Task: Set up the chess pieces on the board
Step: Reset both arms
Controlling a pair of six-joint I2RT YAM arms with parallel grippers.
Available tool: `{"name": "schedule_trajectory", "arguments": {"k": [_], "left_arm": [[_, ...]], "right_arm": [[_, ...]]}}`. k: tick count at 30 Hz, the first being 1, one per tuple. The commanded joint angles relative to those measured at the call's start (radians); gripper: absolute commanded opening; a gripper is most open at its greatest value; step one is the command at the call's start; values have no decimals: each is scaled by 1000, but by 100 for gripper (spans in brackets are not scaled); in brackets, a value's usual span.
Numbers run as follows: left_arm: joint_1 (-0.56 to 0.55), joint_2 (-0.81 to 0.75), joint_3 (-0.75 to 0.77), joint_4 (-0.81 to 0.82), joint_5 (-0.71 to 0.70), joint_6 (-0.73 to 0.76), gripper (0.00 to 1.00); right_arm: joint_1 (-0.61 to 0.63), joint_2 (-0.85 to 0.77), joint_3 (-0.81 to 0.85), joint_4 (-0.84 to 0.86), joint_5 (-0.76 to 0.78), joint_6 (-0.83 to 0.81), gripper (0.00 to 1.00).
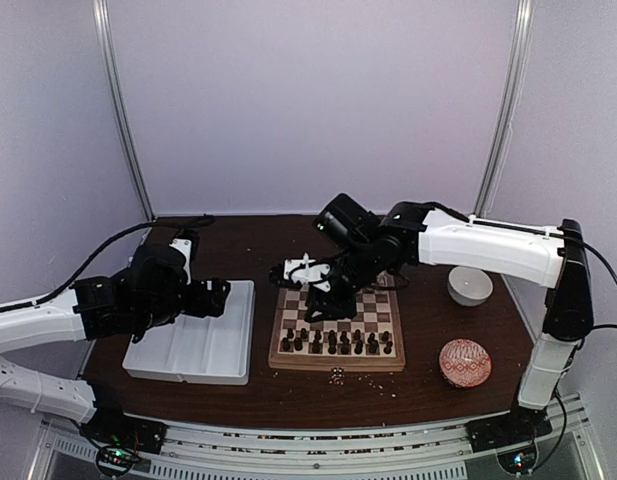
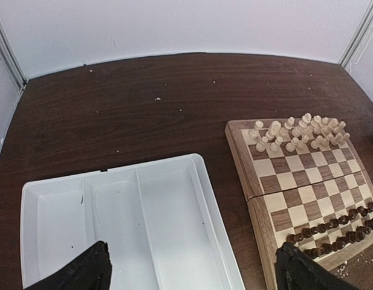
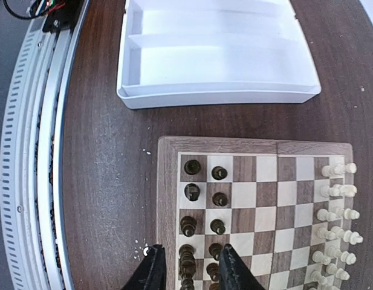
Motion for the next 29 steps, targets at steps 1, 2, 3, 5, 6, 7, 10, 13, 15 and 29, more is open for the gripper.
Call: {"name": "schedule_trajectory", "arguments": {"k": [1, 2, 3, 5, 6, 7, 10, 13, 15, 29], "left_arm": [[33, 20, 78, -13, -32, 100, 98], [55, 29, 98, -22, -31, 123, 98], [72, 43, 116, -36, -27, 147, 98], [102, 70, 159, -57, -26, 204, 98], [113, 85, 185, -73, -36, 231, 98], [122, 99, 217, -87, -44, 266, 98], [134, 137, 304, -117, -115, 369, 98], [144, 162, 367, -119, -197, 436, 98], [153, 172, 397, -113, -236, 465, 98], [278, 101, 390, -41, -114, 471, 95]], "right_arm": [[-83, -126, 31, -36, -51, 35, 32], [-109, -155, 27, -28, -52, 46, 32], [-138, -187, 18, -14, -51, 56, 33], [-200, -269, -19, 26, -53, 69, 35], [-233, -299, -35, 41, -49, 70, 35], [-265, -332, -48, 47, -40, 68, 35], [-373, -416, -89, 64, -30, 74, 37], [-494, -489, -115, 79, -8, 106, 46], [-551, -542, -147, 140, 94, 176, 67], [-752, -737, -393, 418, 321, 477, 100]]}}
